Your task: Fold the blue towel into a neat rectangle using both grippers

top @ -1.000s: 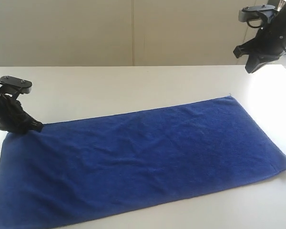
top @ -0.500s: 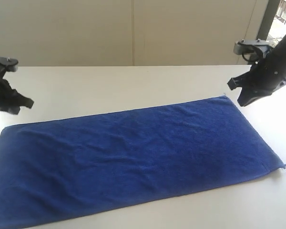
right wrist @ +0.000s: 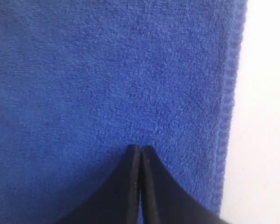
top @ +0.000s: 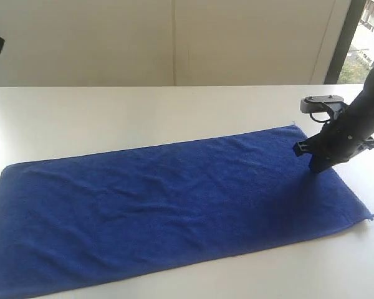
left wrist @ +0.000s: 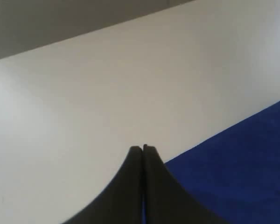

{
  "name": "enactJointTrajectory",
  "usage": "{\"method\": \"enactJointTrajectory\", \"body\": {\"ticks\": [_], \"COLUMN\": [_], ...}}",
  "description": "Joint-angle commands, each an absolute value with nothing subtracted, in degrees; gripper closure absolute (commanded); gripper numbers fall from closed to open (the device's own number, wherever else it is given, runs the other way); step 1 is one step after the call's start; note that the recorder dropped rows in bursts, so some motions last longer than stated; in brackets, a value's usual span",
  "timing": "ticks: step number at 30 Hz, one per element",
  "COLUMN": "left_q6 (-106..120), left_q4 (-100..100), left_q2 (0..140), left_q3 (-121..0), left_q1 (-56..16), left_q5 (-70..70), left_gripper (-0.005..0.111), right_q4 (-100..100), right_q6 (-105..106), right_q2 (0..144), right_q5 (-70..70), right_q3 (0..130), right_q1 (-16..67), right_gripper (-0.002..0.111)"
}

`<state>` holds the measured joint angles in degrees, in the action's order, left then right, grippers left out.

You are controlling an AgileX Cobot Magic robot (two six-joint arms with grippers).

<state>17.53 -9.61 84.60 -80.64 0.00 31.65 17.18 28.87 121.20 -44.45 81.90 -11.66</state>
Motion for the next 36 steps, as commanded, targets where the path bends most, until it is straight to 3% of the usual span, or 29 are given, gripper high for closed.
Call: {"method": "enactJointTrajectory", "body": {"ticks": [1, 8, 23, 36], "left_q6": [18.46, 20.47, 22.96, 28.49], "left_q4": [-10.19, -10.19, -12.03, -19.49], "left_q2": [81.16, 80.78, 86.02, 87.95], "left_q3": [-80.77, -80.66, -74.67, -74.53], "left_q1": [-0.17, -0.17, -0.17, -0.17], "left_q5": [33.09, 35.58, 33.95, 32.62], "left_gripper": [0.107, 0.107, 0.107, 0.107], "right_q4": [13.05, -1.53, -3.02, -3.79], "right_q6": [25.14, 12.58, 9.94, 6.19], "right_q2": [121.57, 121.21, 111.28, 104.06], "right_q5": [-43.03, -44.44, -42.56, -33.19], "right_q3": [80.06, 77.02, 62.18, 60.48], "right_q1": [-12.01, -12.65, -19.31, -20.01], "right_gripper": [0.108, 0.108, 0.108, 0.108]}}
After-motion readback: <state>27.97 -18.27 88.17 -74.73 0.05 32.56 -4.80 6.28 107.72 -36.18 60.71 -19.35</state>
